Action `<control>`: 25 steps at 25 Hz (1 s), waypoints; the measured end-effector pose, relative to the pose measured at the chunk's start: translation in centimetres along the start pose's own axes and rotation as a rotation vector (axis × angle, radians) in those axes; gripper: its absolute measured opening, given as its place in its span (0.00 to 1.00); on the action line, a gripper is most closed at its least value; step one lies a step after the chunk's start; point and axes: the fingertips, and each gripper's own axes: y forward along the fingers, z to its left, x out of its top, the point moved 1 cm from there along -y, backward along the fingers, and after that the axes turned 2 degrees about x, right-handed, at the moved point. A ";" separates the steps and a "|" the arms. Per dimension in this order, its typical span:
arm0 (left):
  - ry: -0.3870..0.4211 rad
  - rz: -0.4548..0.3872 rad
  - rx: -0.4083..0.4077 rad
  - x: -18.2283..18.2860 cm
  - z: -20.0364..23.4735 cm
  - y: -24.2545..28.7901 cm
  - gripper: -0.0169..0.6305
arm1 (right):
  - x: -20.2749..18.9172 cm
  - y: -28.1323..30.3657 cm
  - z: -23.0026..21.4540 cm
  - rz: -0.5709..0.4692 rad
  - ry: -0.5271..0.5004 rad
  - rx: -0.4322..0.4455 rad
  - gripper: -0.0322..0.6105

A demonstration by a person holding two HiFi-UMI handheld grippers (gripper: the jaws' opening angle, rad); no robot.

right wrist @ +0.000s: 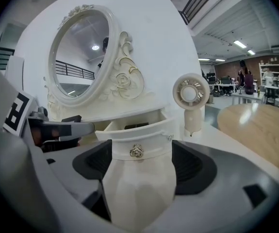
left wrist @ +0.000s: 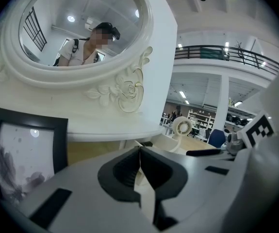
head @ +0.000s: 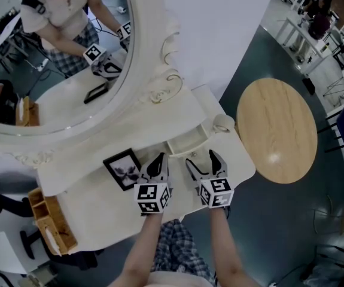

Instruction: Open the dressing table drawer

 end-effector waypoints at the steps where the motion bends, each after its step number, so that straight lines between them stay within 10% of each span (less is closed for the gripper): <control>1: -0.001 -0.001 -0.003 0.1 -0.1 0.0 0.07 | 0.1 -0.2 -0.1 -0.003 0.003 -0.001 0.65; 11: -0.003 -0.045 -0.036 4.0 -1.0 -3.1 0.07 | 4.4 -5.2 0.1 -0.085 -0.016 -0.039 0.63; 25: 0.128 -0.149 -0.096 12.0 -1.7 -8.9 0.07 | 13.2 -16.2 -0.7 -0.304 -0.105 -0.202 0.21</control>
